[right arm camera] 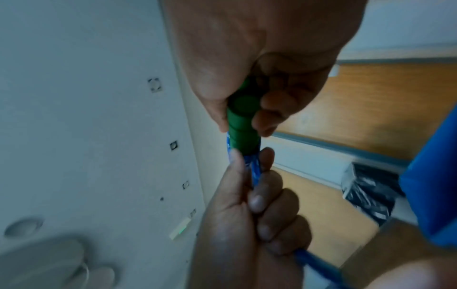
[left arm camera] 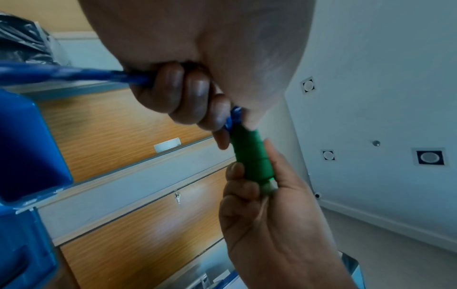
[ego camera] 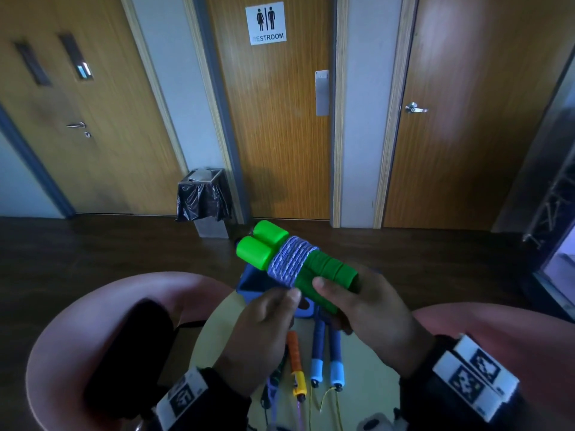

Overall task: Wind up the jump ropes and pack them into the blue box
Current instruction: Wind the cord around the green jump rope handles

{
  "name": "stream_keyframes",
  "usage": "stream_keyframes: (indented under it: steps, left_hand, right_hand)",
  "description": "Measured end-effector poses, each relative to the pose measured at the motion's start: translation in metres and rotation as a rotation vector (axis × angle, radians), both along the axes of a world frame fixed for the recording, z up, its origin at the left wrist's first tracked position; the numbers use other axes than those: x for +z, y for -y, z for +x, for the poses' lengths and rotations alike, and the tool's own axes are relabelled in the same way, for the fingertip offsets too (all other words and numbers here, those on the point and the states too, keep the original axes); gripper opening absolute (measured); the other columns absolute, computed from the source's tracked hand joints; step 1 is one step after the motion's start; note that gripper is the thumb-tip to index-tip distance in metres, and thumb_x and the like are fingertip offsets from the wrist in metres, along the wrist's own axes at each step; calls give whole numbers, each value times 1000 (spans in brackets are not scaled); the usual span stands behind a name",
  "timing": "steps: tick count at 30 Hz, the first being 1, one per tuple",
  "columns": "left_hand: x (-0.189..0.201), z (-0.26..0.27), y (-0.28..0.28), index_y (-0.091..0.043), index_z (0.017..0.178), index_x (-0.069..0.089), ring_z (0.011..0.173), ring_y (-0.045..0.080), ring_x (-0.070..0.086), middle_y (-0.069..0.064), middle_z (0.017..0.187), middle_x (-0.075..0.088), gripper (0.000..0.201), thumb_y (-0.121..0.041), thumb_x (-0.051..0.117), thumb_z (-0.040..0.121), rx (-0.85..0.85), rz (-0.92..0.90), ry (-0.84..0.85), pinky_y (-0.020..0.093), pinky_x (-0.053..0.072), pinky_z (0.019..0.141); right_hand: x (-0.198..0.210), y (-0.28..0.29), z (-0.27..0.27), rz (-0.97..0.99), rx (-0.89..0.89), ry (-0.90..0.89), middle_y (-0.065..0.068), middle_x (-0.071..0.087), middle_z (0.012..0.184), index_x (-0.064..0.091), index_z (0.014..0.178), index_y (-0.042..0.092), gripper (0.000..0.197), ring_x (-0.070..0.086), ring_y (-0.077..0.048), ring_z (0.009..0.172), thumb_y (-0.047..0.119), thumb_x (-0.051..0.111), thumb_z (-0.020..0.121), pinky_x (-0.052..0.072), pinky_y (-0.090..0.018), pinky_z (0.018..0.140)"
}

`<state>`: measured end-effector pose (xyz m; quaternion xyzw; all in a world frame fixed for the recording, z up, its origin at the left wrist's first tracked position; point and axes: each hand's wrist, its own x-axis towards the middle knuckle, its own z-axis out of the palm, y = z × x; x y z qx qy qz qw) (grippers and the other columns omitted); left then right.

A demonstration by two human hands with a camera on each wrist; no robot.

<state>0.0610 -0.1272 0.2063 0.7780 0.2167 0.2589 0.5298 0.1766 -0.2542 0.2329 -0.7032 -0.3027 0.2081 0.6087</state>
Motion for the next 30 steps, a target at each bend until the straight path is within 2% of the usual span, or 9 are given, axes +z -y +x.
stream_keyframes:
  steps: [5, 9, 12, 14, 16, 19, 22, 26, 30]
  left_hand:
    - [0, -14, -10, -26, 84, 64, 62, 4, 54, -5, 69, 61, 22, -39, 52, 97, -123, 291, -118, 26, 42, 63]
    - [16, -26, -22, -21, 86, 59, 64, 2, 55, -12, 68, 57, 24, -40, 52, 98, -222, 593, -276, 25, 42, 63]
    - [25, -23, -37, -22, 86, 60, 68, 4, 58, -9, 74, 61, 25, -44, 54, 97, -339, 742, -376, 24, 43, 63]
    - [27, -18, -47, -30, 88, 63, 70, 0, 60, -16, 76, 64, 15, -43, 60, 93, -412, 711, -409, 18, 43, 62]
    - [28, -12, -55, -40, 98, 65, 82, 0, 66, -17, 87, 70, 9, -45, 64, 91, -516, 619, -392, 23, 52, 74]
    - [31, -1, -62, -36, 107, 72, 98, -5, 66, -19, 104, 72, 17, -38, 69, 91, -623, 664, -256, 22, 52, 84]
    - [35, 8, -63, -36, 107, 73, 96, -11, 64, -27, 101, 69, 19, -44, 64, 92, -628, 748, -166, 19, 50, 82]
    - [33, 16, -59, -32, 107, 74, 95, -10, 63, -31, 97, 64, 18, -39, 62, 96, -658, 776, -106, 15, 46, 81]
    - [34, 21, -52, -23, 103, 75, 91, -9, 63, -29, 95, 62, 16, -31, 63, 96, -685, 754, -45, 11, 43, 80]
  right_hand:
    - [-3, 15, 14, -258, -152, 578, 3, 61, 70, 53, 90, 27, 28, 59, -8, 63, 49, 69, 84, 46, -30, 55]
    - [-11, 24, 28, -571, -100, 736, 6, 58, 75, 47, 97, 29, 38, 57, -11, 66, 62, 59, 84, 49, -34, 60]
    - [-13, 24, 31, -653, 79, 669, 7, 58, 75, 50, 87, 29, 34, 56, -4, 67, 59, 65, 80, 45, -27, 61]
    - [-12, 22, 32, -696, 225, 582, 10, 58, 72, 52, 80, 30, 27, 54, 2, 63, 49, 72, 81, 40, -16, 56]
    - [-12, 19, 33, -648, 375, 393, 11, 60, 64, 61, 80, 26, 18, 55, 6, 55, 34, 77, 83, 39, -10, 50]
    - [-10, 18, 38, -609, 503, 143, 5, 60, 59, 69, 83, 11, 20, 53, -7, 51, 30, 77, 82, 40, -20, 48]
    - [-2, 20, 44, -634, 531, 27, -6, 55, 62, 70, 88, 7, 40, 42, -17, 49, 41, 77, 68, 30, -27, 46]
    - [12, 26, 48, -580, 639, -56, -19, 50, 71, 67, 96, 2, 44, 39, -17, 48, 37, 73, 71, 27, -27, 45]
    - [13, 33, 49, -465, 697, -120, -25, 50, 82, 65, 93, -4, 58, 41, -29, 63, 43, 83, 63, 29, -39, 56]
